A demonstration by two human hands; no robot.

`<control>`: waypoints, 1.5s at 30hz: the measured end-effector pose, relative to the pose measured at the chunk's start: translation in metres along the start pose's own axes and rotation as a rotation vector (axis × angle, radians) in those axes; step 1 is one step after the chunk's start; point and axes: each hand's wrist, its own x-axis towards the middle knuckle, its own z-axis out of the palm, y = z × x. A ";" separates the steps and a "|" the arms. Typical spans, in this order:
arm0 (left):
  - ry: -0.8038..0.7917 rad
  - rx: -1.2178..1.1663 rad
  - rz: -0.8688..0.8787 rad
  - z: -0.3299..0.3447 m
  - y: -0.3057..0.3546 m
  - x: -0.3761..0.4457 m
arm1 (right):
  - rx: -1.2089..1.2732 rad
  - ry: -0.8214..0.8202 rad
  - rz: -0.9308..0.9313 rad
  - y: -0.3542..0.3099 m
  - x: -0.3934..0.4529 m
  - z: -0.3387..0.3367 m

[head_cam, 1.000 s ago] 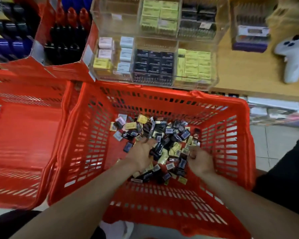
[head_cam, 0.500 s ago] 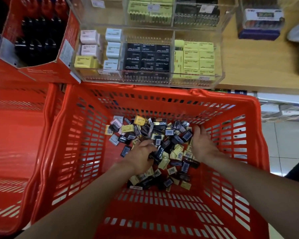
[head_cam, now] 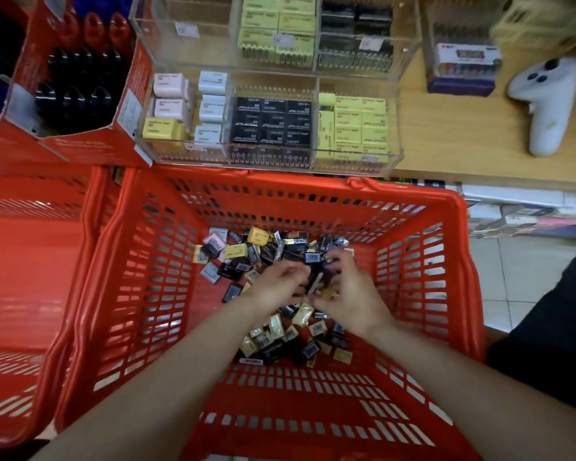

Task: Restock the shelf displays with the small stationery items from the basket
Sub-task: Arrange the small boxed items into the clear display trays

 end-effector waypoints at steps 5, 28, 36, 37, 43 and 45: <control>0.067 0.016 0.044 0.010 0.000 -0.006 | 0.203 0.046 -0.090 -0.004 -0.007 0.003; 0.209 -0.402 -0.199 0.006 -0.008 -0.027 | -0.491 0.017 0.258 0.050 -0.027 0.019; 0.215 -0.406 -0.186 -0.006 -0.011 -0.029 | -0.819 -0.065 0.102 0.066 -0.018 0.036; 0.217 -0.401 -0.188 -0.008 -0.012 -0.029 | -0.775 -0.057 0.102 0.068 -0.016 0.036; 0.187 -0.333 -0.169 -0.010 -0.012 -0.033 | 0.287 0.107 0.380 0.028 0.001 0.019; 0.161 -0.337 -0.144 -0.007 -0.009 -0.034 | 0.763 0.053 0.549 0.003 0.001 0.011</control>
